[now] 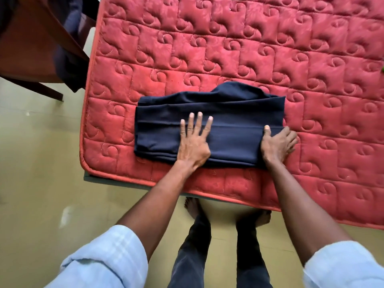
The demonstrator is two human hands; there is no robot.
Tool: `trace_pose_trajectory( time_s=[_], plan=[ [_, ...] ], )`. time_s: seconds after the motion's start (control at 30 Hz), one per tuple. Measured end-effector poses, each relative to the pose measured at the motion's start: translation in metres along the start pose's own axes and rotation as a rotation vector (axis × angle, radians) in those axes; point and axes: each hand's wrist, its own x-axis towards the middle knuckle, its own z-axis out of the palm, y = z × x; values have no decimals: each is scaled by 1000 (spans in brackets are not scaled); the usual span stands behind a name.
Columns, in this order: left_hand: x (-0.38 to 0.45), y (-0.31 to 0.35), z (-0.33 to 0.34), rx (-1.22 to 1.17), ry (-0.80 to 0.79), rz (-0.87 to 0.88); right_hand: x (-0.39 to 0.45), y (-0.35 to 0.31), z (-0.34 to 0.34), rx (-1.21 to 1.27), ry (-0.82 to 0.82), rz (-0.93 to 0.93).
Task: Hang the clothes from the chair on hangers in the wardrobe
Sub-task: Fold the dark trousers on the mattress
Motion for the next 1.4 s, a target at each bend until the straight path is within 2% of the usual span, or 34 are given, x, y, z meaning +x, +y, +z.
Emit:
trace_pose_trajectory(
  time_s=[0.1,0.2,0.3,0.43,0.6,0.7,0.87,1.0,1.07,1.17,1.27,1.4],
  plan=[
    [10,32,3,-44,-131,-38,21,13,-13,184,-96,40],
    [21,54,1,-39,-158,-26,38,25,-29,299,-327,21],
    [30,69,6,-79,-217,-27,42,25,-39,407,-446,3],
    [31,74,15,-57,-220,-86,45,28,-40,603,-674,41],
    [28,103,20,-23,-211,-190,48,40,-51,659,-603,-96],
    [23,152,29,-15,-212,-166,73,74,-83,618,-533,-142],
    [29,312,71,6,-210,-43,164,195,-151,472,-454,-63],
    [46,437,98,-45,-238,4,242,276,-197,342,-289,-3],
    [53,472,105,-34,-246,36,269,302,-208,258,-234,29],
    [57,486,115,-28,-196,61,274,311,-209,37,-125,32],
    [52,467,118,-71,-63,109,240,295,-191,-240,76,-293],
    [43,420,112,-29,-1,30,204,282,-157,-290,-10,-629]
  ],
)
